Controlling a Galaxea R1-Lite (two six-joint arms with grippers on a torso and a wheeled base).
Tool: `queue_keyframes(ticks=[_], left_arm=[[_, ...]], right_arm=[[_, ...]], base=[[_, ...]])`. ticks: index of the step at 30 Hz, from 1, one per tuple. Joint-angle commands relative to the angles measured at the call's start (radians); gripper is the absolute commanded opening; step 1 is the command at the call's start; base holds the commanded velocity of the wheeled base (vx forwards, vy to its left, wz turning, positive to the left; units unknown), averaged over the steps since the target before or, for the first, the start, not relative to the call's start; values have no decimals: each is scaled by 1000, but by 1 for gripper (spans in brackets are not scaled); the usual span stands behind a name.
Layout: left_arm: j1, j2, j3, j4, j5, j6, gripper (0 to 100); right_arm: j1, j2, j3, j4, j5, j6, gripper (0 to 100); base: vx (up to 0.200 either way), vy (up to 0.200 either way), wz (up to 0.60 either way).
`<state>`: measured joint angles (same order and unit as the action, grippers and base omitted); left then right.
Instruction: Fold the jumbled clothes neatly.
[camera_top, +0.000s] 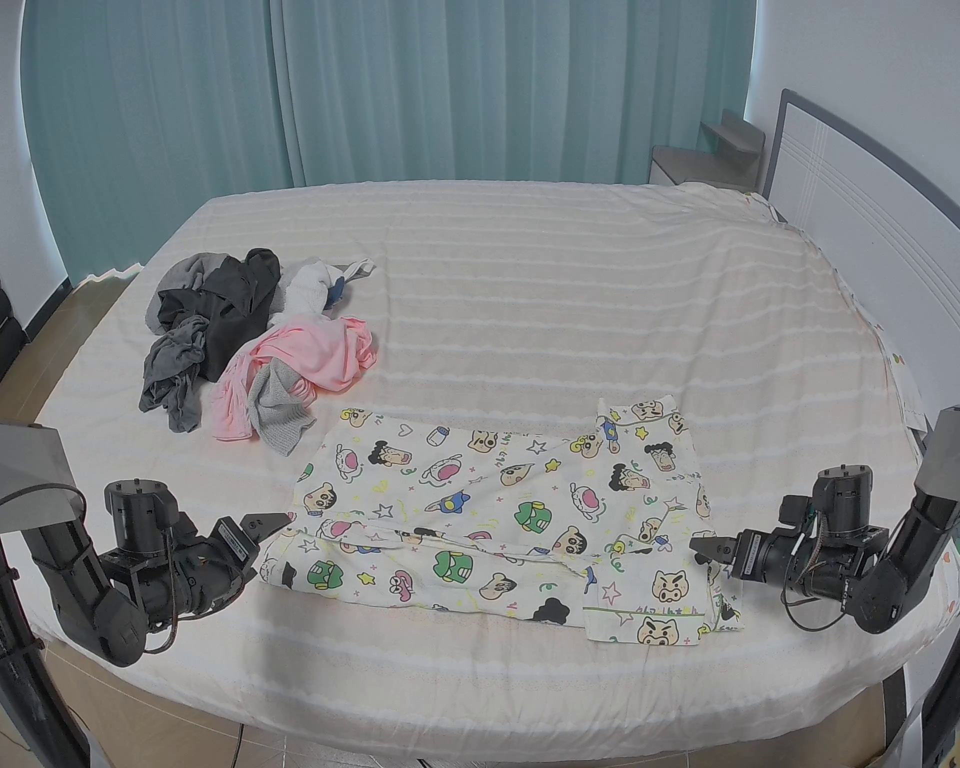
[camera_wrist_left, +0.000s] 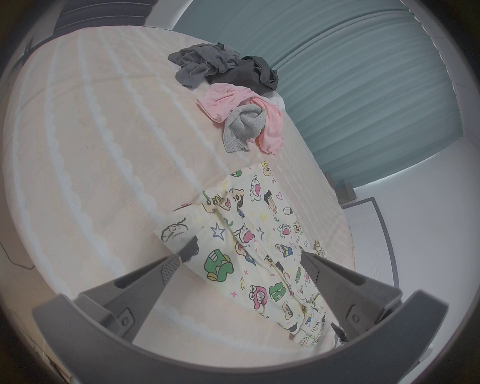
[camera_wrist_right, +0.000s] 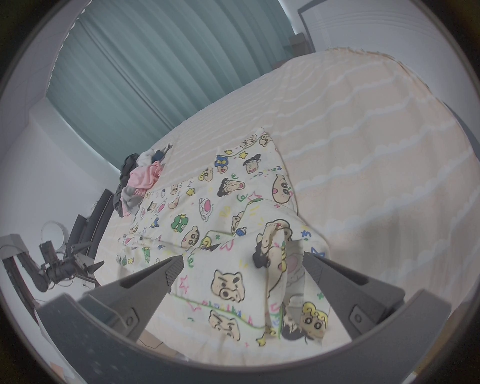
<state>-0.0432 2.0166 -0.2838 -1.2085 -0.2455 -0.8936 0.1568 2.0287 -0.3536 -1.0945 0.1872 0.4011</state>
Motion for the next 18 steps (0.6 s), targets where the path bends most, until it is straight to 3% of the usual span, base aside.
queue_keyframes(ticks=[1, 6, 13, 18], left_arm=[[25, 10, -61, 0, -20, 99, 100], [-9, 83, -153, 32, -15, 377, 100], [-64, 77, -376, 425, -3, 570, 100], [-72, 79, -410, 458, -1, 664, 100]], right_arm=[[43, -189, 127, -4, -43, -24, 100], [55, -349, 240, -4, -66, -22, 100], [55, -475, 354, -5, -61, -11, 100], [50, -545, 354, 18, -58, 10, 100]], base=[[0, 0, 0], [0, 0, 0], [0, 0, 0], [0, 0, 0]])
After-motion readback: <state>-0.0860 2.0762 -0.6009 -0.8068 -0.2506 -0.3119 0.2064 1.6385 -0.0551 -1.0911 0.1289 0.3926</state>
